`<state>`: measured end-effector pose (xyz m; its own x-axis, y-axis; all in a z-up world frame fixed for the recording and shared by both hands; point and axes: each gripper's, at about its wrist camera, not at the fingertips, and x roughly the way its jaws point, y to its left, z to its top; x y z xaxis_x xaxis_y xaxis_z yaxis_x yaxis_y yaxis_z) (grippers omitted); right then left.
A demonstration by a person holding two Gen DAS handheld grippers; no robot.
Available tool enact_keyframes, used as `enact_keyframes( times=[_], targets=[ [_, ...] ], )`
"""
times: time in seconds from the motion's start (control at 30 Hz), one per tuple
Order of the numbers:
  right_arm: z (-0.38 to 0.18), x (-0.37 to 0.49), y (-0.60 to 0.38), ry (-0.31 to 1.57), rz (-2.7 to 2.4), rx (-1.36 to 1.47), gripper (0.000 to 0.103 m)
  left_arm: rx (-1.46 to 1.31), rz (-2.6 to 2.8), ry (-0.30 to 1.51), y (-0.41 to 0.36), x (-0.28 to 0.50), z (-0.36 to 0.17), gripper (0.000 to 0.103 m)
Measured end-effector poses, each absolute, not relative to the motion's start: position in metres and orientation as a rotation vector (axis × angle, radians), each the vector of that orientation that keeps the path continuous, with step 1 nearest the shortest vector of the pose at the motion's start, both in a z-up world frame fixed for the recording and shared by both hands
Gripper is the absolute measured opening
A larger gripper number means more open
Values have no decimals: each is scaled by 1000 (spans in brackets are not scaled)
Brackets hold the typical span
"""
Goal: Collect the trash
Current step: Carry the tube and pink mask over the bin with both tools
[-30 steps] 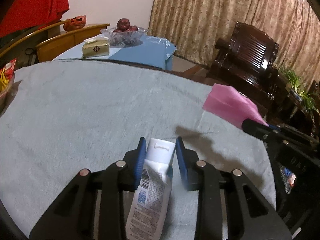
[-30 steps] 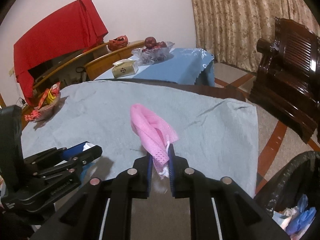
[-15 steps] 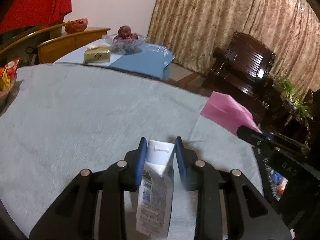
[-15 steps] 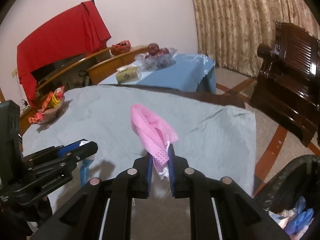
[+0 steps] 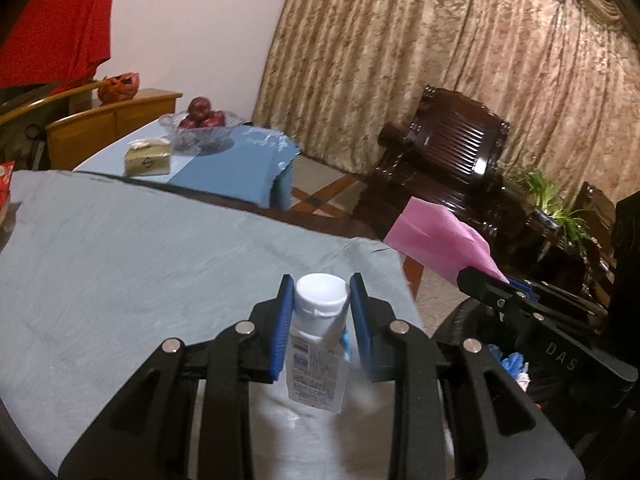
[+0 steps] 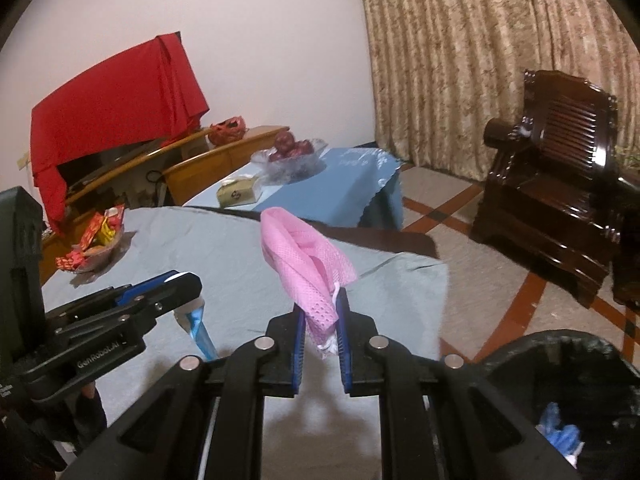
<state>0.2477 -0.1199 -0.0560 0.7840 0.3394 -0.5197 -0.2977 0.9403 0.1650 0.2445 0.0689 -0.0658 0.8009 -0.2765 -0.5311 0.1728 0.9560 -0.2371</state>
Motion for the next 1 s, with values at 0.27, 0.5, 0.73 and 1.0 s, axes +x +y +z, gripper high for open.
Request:
enact_keyframes(
  times=[0.27, 0.5, 0.73, 1.0],
  targets=[
    [-44, 227, -169, 556, 262, 89, 14, -155, -323, 574, 22, 237, -48, 27],
    [-41, 206, -218, 549, 176, 112, 14, -126, -407, 563, -28, 227, -38, 27],
    [-41, 183, -268, 550, 83, 131, 14, -110, -486, 568, -80, 223, -38, 27],
    [-46, 164, -311, 564, -9, 152, 14, -85, -569, 585, -139, 220, -47, 27]
  ],
)
